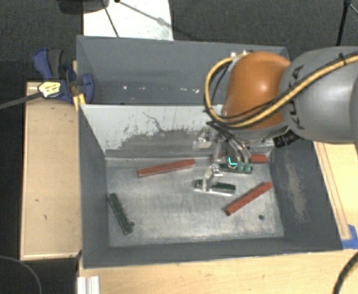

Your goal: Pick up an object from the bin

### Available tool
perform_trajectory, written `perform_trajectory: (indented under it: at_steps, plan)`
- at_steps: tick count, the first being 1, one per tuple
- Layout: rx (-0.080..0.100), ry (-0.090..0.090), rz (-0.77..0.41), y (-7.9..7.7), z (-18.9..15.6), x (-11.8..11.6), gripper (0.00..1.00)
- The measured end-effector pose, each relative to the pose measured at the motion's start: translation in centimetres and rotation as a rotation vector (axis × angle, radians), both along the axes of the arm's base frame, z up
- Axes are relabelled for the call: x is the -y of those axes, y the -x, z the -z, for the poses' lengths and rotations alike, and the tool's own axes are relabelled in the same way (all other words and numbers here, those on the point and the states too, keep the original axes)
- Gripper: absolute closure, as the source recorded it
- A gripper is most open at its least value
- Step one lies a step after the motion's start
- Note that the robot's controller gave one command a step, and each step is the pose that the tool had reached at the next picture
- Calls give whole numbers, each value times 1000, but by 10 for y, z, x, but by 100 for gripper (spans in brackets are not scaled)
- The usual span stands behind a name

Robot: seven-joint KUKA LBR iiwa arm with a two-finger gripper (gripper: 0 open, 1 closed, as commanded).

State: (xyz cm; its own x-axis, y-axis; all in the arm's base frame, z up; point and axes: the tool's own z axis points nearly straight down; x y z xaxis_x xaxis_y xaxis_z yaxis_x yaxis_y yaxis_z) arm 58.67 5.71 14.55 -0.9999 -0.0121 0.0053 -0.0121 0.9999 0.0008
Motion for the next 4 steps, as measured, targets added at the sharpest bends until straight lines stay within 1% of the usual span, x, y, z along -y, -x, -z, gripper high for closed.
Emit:
perform_trajectory:
  at_steps: [1, 2, 3, 4]
  plan:
    - [8, 0, 1, -2, -5, 0, 0]
    - [21, 1, 34, 31, 70, 71, 100]
    - [21, 1, 35, 31, 70, 71, 100]
    - [9, 1, 54, 15, -63, 90, 100]
